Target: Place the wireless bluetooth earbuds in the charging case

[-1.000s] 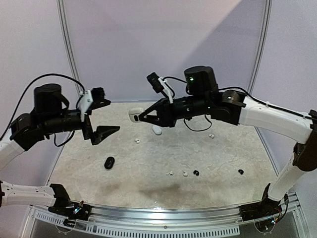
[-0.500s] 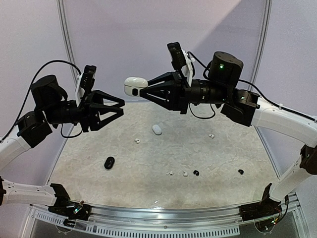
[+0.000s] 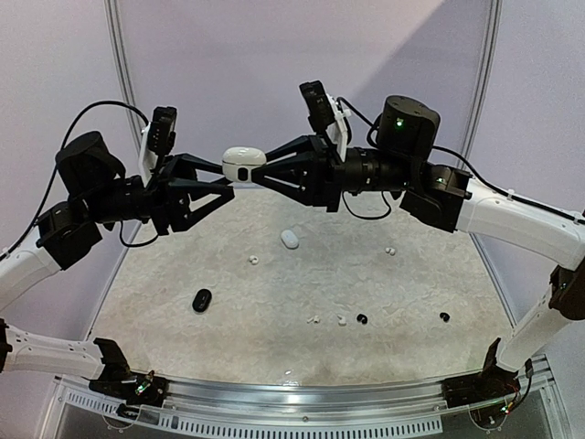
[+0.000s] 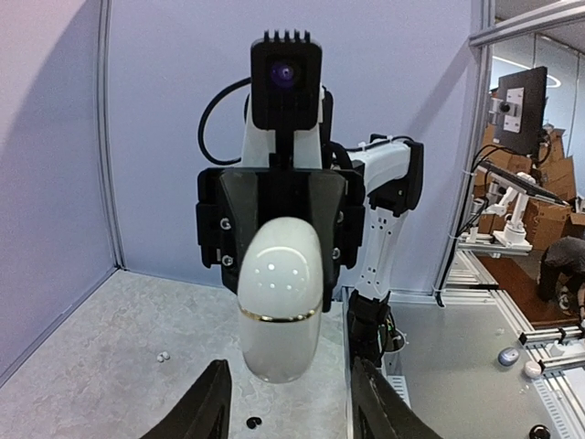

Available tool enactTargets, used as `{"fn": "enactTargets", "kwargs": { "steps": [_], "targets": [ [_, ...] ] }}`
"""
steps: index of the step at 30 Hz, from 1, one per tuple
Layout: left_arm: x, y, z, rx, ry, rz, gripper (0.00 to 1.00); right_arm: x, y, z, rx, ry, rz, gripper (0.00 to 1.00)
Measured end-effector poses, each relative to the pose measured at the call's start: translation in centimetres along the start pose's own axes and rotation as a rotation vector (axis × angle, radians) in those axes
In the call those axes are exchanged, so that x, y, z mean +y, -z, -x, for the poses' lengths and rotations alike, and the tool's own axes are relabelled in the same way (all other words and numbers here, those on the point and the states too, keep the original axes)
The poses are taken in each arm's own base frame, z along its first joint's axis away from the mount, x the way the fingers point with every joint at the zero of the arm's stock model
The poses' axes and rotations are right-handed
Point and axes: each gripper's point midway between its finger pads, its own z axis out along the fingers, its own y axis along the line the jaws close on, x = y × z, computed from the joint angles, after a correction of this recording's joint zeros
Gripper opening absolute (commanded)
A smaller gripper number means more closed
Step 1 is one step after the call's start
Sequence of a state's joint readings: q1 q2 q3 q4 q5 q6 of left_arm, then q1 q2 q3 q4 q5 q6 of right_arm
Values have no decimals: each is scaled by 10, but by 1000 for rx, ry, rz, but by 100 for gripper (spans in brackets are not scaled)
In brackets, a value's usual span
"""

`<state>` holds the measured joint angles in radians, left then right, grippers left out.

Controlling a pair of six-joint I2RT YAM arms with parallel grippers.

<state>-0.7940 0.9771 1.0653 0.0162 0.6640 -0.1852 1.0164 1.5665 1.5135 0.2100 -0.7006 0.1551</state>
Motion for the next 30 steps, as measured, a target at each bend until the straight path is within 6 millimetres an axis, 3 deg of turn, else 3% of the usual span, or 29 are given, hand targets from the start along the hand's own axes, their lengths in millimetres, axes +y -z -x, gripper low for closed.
{"fn": "enactTargets", "kwargs": {
  "steps": [7, 10, 13, 16, 22, 26, 30],
  "targets": [
    [3, -2, 3, -9, 1, 14, 28, 0, -2, -5, 10, -7, 13, 0],
    [2, -2, 4, -11, -2, 13, 26, 0, -2, -6, 12, -9, 15, 0],
    [2, -2, 4, -11, -2, 12, 9, 1, -3, -6, 12, -9, 17, 0],
    [1, -2, 5, -13, -8, 9, 0, 2, -3, -5, 12, -4, 22, 0],
    [0, -2, 5, -14, -9, 8, 0, 2, -3, -4, 15, -6, 20, 0],
    [0, -2, 6, -15, -14, 6, 23, 2, -3, -3, 18, -3, 17, 0],
    [0, -2, 5, -13, -14, 6, 24, 2, -3, -4, 21, -3, 16, 0]
  ]
}}
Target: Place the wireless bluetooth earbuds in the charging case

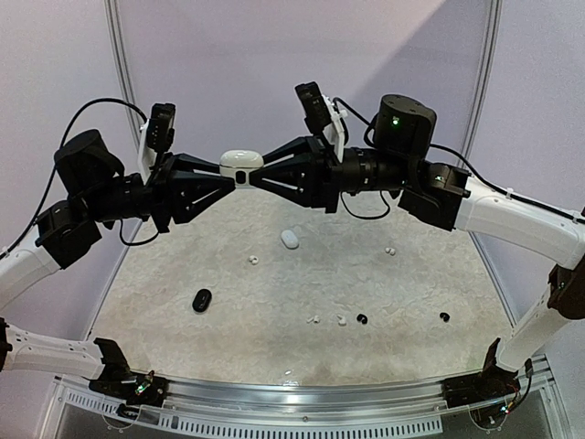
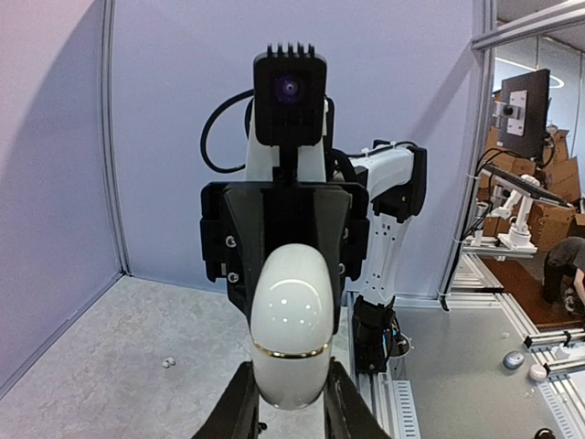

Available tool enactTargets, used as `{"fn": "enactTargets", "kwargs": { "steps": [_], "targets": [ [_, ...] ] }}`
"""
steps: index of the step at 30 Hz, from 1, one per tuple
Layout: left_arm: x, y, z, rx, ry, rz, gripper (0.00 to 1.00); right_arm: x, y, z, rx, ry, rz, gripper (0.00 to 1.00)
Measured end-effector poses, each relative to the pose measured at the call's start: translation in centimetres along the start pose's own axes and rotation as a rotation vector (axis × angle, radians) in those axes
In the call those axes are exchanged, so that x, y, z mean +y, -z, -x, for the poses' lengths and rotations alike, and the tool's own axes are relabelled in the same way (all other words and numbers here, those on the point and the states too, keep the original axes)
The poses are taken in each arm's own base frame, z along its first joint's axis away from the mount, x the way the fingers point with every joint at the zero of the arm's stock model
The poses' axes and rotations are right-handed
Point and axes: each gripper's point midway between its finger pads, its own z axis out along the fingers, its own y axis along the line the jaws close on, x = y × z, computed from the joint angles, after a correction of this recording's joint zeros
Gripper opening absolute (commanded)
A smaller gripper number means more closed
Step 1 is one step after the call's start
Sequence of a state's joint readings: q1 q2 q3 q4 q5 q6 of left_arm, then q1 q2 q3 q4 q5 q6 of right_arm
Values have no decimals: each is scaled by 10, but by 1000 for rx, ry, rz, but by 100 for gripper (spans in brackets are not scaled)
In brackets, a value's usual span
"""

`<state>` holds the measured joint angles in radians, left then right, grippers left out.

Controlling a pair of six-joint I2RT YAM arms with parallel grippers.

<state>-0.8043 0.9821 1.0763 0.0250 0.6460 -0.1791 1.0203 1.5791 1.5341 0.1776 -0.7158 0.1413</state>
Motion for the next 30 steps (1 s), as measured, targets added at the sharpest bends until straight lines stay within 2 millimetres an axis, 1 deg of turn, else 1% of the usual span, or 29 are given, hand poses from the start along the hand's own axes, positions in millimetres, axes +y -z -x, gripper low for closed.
{"fn": "enactTargets", "kwargs": {
  "steps": [4, 11, 13, 15, 16, 21, 25, 26, 27, 28, 30],
  "targets": [
    [0, 0, 1, -3, -4, 2, 23, 0, -1, 1, 0, 1, 2, 0],
    [-1, -1, 2, -9, -10, 3, 28, 0, -1, 3, 0, 2, 6, 0],
    [-2, -2, 2, -8, -10, 1, 31, -1, -2, 3, 1, 4, 6, 0],
    [-3, -4, 1, -6, -11, -4, 31, -1, -3, 2, 3, 6, 5, 0],
    [-3, -4, 0, -3, -9, -6, 27, -2, -4, 1, 6, 5, 4, 0],
    [-2, -6, -2, 3, -6, -2, 1, -2, -4, -1, 14, 8, 6, 0],
    [-2, -5, -2, 1, -7, -2, 0, -2, -4, 0, 17, 13, 5, 0],
    [-2, -5, -2, 1, -7, -2, 0, -2, -4, -1, 19, 13, 4, 12],
    [-2, -5, -2, 1, -6, -1, 0, -2, -4, -1, 20, 13, 2, 28],
    [-2, -5, -1, 1, -7, 0, 0, -3, -4, -1, 20, 13, 0, 41],
    [-2, -5, -1, 1, -13, 1, 0, -6, -4, -1, 23, 9, -23, 57]
  ]
}}
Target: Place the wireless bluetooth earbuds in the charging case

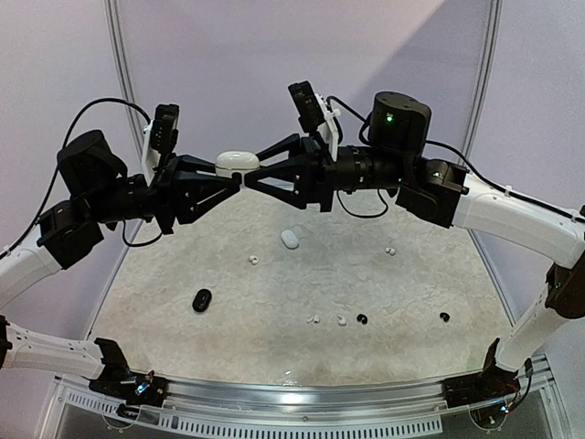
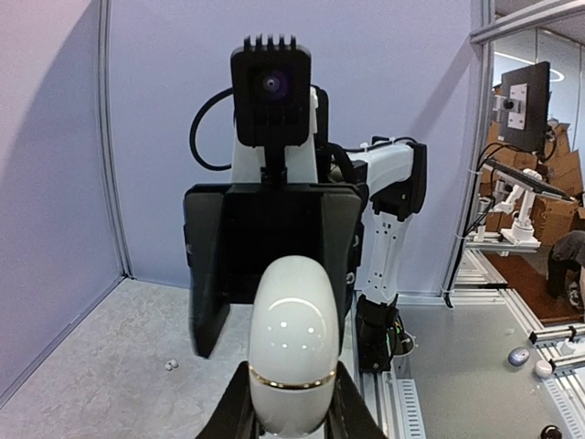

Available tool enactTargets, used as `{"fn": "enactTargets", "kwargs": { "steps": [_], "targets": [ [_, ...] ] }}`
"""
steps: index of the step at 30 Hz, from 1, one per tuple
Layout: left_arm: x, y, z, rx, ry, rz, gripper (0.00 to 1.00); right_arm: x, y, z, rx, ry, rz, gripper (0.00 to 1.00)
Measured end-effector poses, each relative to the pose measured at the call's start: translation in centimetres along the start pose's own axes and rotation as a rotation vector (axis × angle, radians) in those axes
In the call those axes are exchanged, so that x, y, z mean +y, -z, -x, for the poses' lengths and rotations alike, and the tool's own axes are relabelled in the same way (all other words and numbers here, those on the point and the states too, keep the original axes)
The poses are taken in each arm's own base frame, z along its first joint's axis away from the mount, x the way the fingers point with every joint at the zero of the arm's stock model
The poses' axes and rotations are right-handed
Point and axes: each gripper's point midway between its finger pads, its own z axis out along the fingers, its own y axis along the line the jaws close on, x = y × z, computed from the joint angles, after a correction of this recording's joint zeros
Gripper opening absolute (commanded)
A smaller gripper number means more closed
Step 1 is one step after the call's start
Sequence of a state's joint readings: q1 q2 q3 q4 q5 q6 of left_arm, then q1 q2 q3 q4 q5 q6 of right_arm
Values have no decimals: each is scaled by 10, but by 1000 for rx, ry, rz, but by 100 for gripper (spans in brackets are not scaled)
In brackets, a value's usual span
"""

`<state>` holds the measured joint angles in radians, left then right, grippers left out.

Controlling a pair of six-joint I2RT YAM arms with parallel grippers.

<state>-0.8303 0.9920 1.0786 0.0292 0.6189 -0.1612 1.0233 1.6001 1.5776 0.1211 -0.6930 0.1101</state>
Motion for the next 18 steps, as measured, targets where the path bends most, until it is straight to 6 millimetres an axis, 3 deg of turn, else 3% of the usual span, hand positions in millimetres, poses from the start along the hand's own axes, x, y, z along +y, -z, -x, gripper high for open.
{"fn": "enactTargets", "kwargs": {
  "steps": [3, 18],
  "targets": [
    [-2, 0, -1, 5, -24, 1, 0, -8, 0, -2, 7, -8, -48, 66],
    [2, 7, -5, 28, -214, 56, 0, -15, -6, -7, 29, -28, -77, 63]
  ]
}}
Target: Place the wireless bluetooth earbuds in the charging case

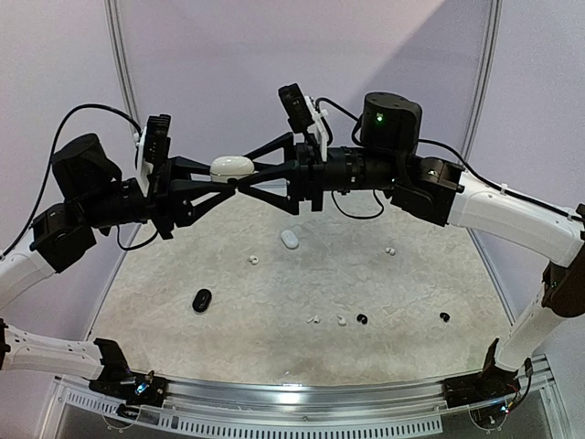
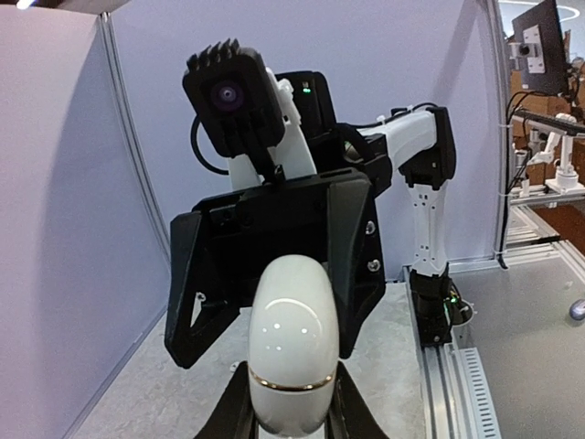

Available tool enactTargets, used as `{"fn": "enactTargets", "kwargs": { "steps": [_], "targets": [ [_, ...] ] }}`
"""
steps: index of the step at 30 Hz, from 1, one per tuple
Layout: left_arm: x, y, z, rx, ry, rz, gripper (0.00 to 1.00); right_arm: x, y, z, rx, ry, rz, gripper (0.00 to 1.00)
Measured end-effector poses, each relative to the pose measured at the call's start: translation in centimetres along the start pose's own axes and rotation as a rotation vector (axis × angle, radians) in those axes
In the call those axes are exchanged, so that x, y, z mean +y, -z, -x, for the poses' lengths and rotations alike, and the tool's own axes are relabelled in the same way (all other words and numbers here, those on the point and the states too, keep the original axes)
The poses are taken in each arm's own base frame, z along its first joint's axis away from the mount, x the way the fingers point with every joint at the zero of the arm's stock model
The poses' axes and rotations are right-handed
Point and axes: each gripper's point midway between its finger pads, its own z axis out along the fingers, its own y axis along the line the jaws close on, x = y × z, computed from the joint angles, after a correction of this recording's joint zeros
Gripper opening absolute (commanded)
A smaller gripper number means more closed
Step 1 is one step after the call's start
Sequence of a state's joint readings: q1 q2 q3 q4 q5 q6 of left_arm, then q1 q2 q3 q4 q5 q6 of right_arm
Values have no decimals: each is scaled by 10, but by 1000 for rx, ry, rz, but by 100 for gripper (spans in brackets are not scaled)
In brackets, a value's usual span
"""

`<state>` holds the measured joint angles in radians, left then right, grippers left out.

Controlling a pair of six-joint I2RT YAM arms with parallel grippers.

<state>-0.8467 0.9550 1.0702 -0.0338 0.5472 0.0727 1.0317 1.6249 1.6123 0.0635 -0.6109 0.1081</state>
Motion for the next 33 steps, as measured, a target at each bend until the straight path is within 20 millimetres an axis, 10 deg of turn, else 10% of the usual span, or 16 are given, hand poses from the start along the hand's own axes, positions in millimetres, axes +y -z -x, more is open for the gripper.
{"fn": "enactTargets", "kwargs": {
  "steps": [22, 33],
  "targets": [
    [2, 3, -28, 128, -256, 45, 0, -1, -7, -26, 93, -67, 15, 57],
    [-19, 2, -57, 203, -231, -58, 0, -11, -6, -6, 49, -46, -50, 56]
  ]
}}
